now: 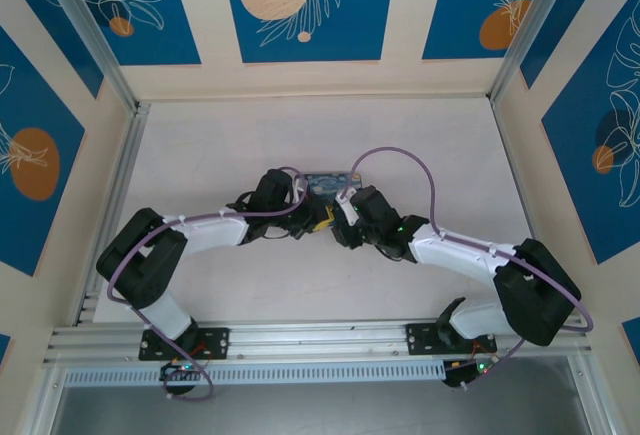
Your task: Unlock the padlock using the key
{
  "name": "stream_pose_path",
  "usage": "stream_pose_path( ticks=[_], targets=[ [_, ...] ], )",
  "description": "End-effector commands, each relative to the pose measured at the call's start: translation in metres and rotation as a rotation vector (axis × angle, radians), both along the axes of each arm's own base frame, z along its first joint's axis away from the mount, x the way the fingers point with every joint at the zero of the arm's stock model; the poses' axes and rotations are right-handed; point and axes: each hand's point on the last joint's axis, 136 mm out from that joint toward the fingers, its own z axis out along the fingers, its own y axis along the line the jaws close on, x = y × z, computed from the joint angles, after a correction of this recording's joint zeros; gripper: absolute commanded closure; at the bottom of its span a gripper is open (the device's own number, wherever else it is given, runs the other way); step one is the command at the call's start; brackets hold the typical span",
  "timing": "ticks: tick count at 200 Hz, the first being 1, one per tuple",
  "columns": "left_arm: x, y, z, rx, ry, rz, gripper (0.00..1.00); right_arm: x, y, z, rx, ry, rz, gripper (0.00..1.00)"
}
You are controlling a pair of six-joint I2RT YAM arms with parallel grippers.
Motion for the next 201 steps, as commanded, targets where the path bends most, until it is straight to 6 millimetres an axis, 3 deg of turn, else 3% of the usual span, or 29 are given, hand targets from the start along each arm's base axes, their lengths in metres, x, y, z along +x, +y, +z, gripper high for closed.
stream_pose_path(
  ticks=[1,21,93,142,201],
  targets=[
    [0.006,-0.006,0.030,-0.069,-0.069,-0.026,1.00,0.012,0.009,0.013,0.006,-0.053,0.003,0.65],
    [0.006,-0.005,0.029,-0.068,-0.068,-0.026,1.00,0.013,0.013,0.014,0.014,-0.050,0.010,0.68],
    [0.004,-0.005,0.021,-0.068,-0.058,-0.030,1.00,0.010,0.024,0.026,0.131,0.017,0.039,0.94],
    [0.001,-0.003,0.012,-0.063,-0.054,-0.029,1.00,0.000,0.029,0.041,0.323,0.166,0.102,1.00],
    [-0.001,0.000,0.006,-0.044,-0.064,-0.039,1.00,0.000,0.028,0.054,0.566,0.354,0.131,1.00]
  ],
)
